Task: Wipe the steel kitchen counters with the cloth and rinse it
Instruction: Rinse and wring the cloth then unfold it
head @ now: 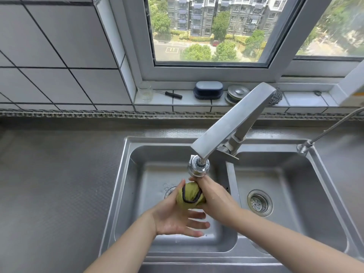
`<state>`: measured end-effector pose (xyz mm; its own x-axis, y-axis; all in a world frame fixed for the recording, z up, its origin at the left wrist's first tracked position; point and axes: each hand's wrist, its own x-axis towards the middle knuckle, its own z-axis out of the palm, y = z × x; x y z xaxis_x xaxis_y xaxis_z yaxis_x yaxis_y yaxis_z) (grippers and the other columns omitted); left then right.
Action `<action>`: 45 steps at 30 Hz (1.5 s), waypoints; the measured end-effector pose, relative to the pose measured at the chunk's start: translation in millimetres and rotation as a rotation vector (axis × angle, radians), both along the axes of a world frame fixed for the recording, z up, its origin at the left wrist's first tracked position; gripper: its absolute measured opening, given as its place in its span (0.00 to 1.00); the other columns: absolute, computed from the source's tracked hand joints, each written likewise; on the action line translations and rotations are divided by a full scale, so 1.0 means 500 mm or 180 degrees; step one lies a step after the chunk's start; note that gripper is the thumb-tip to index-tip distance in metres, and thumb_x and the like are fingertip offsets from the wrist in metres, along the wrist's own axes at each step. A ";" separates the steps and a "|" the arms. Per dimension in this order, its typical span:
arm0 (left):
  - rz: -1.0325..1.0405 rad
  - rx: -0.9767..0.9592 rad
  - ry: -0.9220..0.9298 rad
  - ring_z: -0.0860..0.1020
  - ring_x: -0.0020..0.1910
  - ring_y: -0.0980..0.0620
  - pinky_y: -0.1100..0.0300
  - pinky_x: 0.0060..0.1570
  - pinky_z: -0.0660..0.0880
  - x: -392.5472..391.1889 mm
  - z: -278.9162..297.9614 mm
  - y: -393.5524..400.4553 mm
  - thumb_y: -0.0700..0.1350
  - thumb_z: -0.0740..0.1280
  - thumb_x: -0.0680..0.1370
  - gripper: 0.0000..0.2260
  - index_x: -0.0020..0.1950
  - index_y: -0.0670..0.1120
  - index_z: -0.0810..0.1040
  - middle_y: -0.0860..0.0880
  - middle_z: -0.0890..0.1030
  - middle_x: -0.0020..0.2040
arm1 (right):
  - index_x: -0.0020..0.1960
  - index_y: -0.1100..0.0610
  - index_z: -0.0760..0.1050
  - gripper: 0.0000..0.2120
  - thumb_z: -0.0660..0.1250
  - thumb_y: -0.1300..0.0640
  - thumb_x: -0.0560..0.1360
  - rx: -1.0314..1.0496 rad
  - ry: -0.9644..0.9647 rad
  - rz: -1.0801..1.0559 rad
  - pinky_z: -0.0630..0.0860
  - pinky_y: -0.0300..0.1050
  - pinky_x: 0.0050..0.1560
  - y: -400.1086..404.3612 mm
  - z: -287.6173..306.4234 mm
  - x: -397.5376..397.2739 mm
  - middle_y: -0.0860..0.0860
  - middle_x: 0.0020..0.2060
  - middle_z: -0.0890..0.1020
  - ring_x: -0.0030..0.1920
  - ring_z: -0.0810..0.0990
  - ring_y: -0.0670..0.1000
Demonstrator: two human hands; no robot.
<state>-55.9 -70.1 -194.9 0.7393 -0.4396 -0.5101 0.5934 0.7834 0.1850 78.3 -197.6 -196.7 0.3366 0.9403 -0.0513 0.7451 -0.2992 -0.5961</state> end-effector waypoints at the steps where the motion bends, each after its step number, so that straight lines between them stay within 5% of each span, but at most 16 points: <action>1: -0.0163 -0.0004 -0.0152 0.79 0.53 0.40 0.48 0.48 0.79 0.000 -0.001 -0.001 0.73 0.63 0.68 0.40 0.64 0.40 0.76 0.39 0.77 0.57 | 0.66 0.44 0.63 0.28 0.69 0.55 0.69 -0.0019 -0.0474 0.0168 0.78 0.50 0.37 -0.002 0.002 0.008 0.45 0.59 0.73 0.42 0.80 0.56; 4: -0.0537 0.0344 -0.0466 0.82 0.50 0.49 0.62 0.40 0.79 0.003 0.003 0.006 0.68 0.68 0.70 0.37 0.67 0.42 0.74 0.42 0.79 0.61 | 0.58 0.51 0.71 0.15 0.65 0.55 0.72 0.0218 -0.1312 0.0811 0.73 0.48 0.22 0.001 0.017 0.022 0.53 0.50 0.76 0.29 0.76 0.59; 9: -0.1119 0.1407 -0.0193 0.70 0.28 0.59 0.72 0.22 0.64 0.042 0.025 0.024 0.42 0.68 0.74 0.05 0.48 0.44 0.75 0.50 0.78 0.35 | 0.41 0.56 0.76 0.07 0.72 0.62 0.66 0.0375 -0.2058 0.1574 0.65 0.41 0.15 0.017 0.031 0.047 0.53 0.33 0.74 0.21 0.70 0.55; 12: -0.1603 0.2693 -0.0085 0.60 0.23 0.55 0.65 0.21 0.56 0.078 0.031 0.013 0.40 0.70 0.70 0.13 0.33 0.50 0.67 0.50 0.66 0.28 | 0.37 0.57 0.76 0.09 0.76 0.60 0.60 -0.0157 -0.2170 0.1568 0.62 0.37 0.17 0.034 0.040 0.047 0.52 0.28 0.76 0.19 0.72 0.55; 14: -0.1940 0.3999 -0.0107 0.66 0.22 0.51 0.64 0.24 0.60 0.095 0.031 0.000 0.42 0.69 0.68 0.10 0.31 0.49 0.70 0.47 0.71 0.28 | 0.44 0.58 0.77 0.06 0.70 0.60 0.68 -0.0790 -0.1964 0.1349 0.65 0.42 0.24 0.044 0.041 0.036 0.53 0.33 0.81 0.29 0.81 0.58; 17: -0.2295 0.6213 -0.0461 0.79 0.40 0.41 0.58 0.32 0.67 0.097 0.022 -0.014 0.46 0.62 0.71 0.06 0.45 0.48 0.77 0.43 0.82 0.42 | 0.52 0.58 0.76 0.12 0.62 0.66 0.72 -0.1389 -0.1476 0.0819 0.68 0.47 0.33 0.051 0.042 0.020 0.56 0.43 0.83 0.43 0.83 0.62; 20: -0.2115 0.7044 -0.0759 0.80 0.44 0.39 0.56 0.34 0.68 0.087 0.019 -0.013 0.47 0.60 0.72 0.09 0.48 0.52 0.77 0.45 0.82 0.45 | 0.51 0.56 0.78 0.11 0.61 0.64 0.72 -0.1626 -0.0711 0.0369 0.73 0.47 0.36 0.050 0.056 0.011 0.56 0.45 0.81 0.45 0.80 0.61; 22: -0.2111 0.7456 -0.1149 0.81 0.45 0.39 0.56 0.35 0.67 0.082 0.018 -0.003 0.47 0.62 0.73 0.09 0.51 0.48 0.77 0.44 0.83 0.46 | 0.45 0.57 0.75 0.06 0.60 0.63 0.72 -0.1727 -0.0228 0.0157 0.74 0.44 0.34 0.048 0.066 0.003 0.55 0.40 0.77 0.37 0.76 0.57; 25: -0.1831 0.8156 -0.1991 0.80 0.32 0.41 0.58 0.28 0.66 0.072 0.041 0.011 0.43 0.71 0.67 0.08 0.43 0.43 0.78 0.43 0.82 0.35 | 0.34 0.57 0.67 0.07 0.59 0.63 0.71 -0.1812 0.0390 -0.0197 0.66 0.37 0.24 0.049 0.089 -0.008 0.55 0.33 0.74 0.26 0.70 0.51; 28: -0.1335 0.8356 -0.2373 0.70 0.14 0.45 0.67 0.17 0.61 0.059 0.058 0.017 0.39 0.78 0.49 0.15 0.27 0.44 0.74 0.47 0.72 0.19 | 0.31 0.59 0.66 0.08 0.59 0.64 0.69 -0.1752 0.1367 -0.0499 0.67 0.36 0.22 0.041 0.110 -0.017 0.56 0.26 0.73 0.20 0.69 0.53; 36: -0.0302 0.8478 -0.2990 0.68 0.16 0.46 0.65 0.18 0.59 0.021 0.039 0.004 0.42 0.78 0.65 0.14 0.29 0.45 0.72 0.49 0.71 0.21 | 0.36 0.56 0.68 0.10 0.68 0.64 0.71 -0.1403 0.3154 -0.0746 0.58 0.35 0.21 -0.003 0.097 -0.053 0.47 0.20 0.67 0.20 0.64 0.47; 38: -0.0174 0.8296 -0.2603 0.70 0.18 0.45 0.62 0.16 0.63 0.012 0.034 -0.007 0.40 0.75 0.68 0.12 0.31 0.44 0.72 0.48 0.72 0.22 | 0.37 0.55 0.71 0.09 0.71 0.62 0.70 -0.1181 0.3285 -0.0687 0.62 0.36 0.22 -0.016 0.092 -0.048 0.46 0.22 0.70 0.22 0.67 0.47; 41: -0.0593 0.7499 -0.1064 0.77 0.32 0.41 0.53 0.26 0.72 -0.007 0.029 -0.040 0.35 0.68 0.69 0.10 0.41 0.46 0.70 0.45 0.78 0.34 | 0.42 0.54 0.76 0.08 0.74 0.58 0.69 -0.1040 0.3237 -0.0714 0.74 0.40 0.32 -0.036 0.091 -0.035 0.47 0.30 0.76 0.30 0.74 0.46; 45: 0.0002 0.5637 -0.0234 0.74 0.40 0.55 0.66 0.32 0.67 -0.041 0.012 -0.071 0.50 0.77 0.64 0.23 0.46 0.55 0.62 0.53 0.76 0.45 | 0.59 0.54 0.78 0.22 0.75 0.51 0.67 -0.0817 0.3600 -0.1161 0.81 0.48 0.54 -0.063 0.085 -0.019 0.54 0.49 0.85 0.49 0.84 0.53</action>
<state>-76.6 -105.5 -189.1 0.7804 0.5498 -0.2978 0.5454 -0.3656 0.7542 69.0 -229.0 -154.1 0.2238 0.7192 -0.6578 -0.3098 -0.5874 -0.7477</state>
